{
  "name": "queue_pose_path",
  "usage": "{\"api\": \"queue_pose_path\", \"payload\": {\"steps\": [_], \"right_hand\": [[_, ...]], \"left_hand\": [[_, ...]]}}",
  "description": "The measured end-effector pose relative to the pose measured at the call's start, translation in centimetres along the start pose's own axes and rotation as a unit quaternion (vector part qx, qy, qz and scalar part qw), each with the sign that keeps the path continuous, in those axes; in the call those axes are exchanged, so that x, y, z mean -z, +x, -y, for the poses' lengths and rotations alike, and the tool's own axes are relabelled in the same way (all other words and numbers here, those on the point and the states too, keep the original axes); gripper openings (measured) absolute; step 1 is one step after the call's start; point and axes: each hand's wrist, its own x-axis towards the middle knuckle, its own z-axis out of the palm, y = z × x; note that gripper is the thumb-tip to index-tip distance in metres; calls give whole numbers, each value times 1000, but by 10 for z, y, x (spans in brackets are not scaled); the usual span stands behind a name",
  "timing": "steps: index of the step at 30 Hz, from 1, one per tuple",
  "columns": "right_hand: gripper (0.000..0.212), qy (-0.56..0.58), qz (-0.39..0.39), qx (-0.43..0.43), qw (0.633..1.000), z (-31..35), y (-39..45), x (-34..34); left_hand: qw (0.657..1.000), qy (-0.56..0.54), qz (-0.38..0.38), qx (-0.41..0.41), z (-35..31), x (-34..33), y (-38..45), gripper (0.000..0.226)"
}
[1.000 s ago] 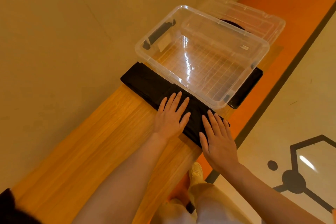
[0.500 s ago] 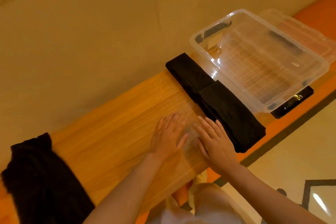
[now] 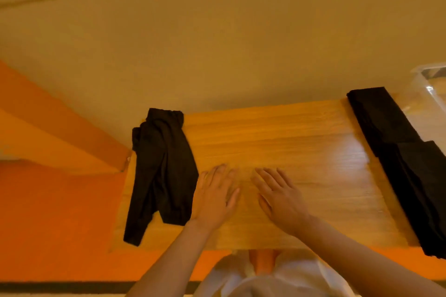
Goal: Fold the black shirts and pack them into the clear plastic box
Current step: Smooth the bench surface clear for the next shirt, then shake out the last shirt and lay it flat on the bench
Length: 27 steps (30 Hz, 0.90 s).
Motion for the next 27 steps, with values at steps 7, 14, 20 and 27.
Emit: {"api": "queue_pose_path", "payload": {"steps": [7, 14, 20, 27], "right_hand": [[49, -8, 42, 106, 993, 77, 35, -16], [55, -13, 154, 176, 972, 126, 49, -31], [30, 12, 74, 236, 969, 128, 47, -43], [20, 305, 93, 34, 947, 127, 51, -30]], "left_hand": [[985, -17, 30, 171, 57, -4, -79, 55], [973, -72, 71, 208, 73, -19, -126, 60], [971, -85, -62, 215, 66, -29, -129, 21], [938, -190, -142, 254, 53, -10, -111, 42]]}}
